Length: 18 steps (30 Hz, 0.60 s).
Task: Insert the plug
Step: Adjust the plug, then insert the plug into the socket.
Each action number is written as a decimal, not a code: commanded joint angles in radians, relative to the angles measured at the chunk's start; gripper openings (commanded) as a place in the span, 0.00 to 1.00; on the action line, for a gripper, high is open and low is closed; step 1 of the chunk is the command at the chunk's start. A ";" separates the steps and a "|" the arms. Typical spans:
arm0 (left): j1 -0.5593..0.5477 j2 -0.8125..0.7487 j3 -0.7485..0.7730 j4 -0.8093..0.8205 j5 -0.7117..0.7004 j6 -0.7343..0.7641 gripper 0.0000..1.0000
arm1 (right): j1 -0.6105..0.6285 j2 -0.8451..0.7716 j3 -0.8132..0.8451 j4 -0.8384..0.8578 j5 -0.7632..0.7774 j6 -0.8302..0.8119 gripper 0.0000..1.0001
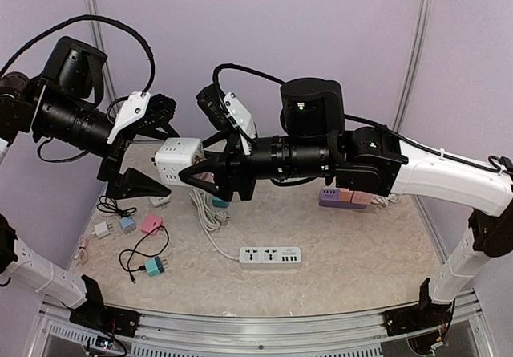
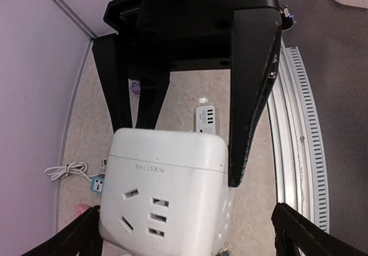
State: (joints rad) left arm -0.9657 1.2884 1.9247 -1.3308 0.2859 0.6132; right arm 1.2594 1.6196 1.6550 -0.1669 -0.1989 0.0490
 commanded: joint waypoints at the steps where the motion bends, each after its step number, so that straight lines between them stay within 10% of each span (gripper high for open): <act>1: 0.007 -0.034 -0.059 0.062 -0.246 0.001 0.99 | -0.030 -0.048 -0.006 -0.173 0.242 0.234 0.00; 8: 0.087 -0.105 -0.219 0.110 -0.499 -0.021 0.99 | -0.120 -0.029 0.080 -0.712 0.538 0.733 0.00; 18: 0.301 -0.241 -0.560 0.176 -0.519 -0.019 0.99 | -0.222 0.157 0.143 -1.096 0.390 0.825 0.00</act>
State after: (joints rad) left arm -0.7277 1.0927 1.4776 -1.2041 -0.1940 0.6025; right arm 1.0649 1.6783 1.7744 -1.0615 0.2581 0.8139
